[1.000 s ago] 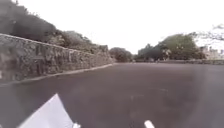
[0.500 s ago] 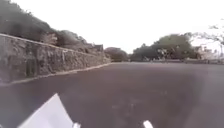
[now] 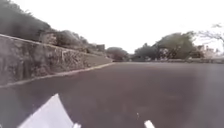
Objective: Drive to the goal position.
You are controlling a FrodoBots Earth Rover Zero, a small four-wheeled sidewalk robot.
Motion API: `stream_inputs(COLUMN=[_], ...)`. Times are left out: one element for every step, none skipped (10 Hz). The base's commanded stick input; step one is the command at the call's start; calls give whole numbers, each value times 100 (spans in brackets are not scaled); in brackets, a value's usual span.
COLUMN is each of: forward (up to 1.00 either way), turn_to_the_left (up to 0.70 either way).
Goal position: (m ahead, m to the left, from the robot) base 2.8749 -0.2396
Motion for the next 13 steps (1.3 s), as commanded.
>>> stream_inputs(forward=[50, 50, 50, 50, 50, 50, 50, 50, 50, 50, 50, 50, 50], turn_to_the_left=[0, 0, 0, 0, 0, 0, 0, 0, 0, -9, -27, -46, -50])
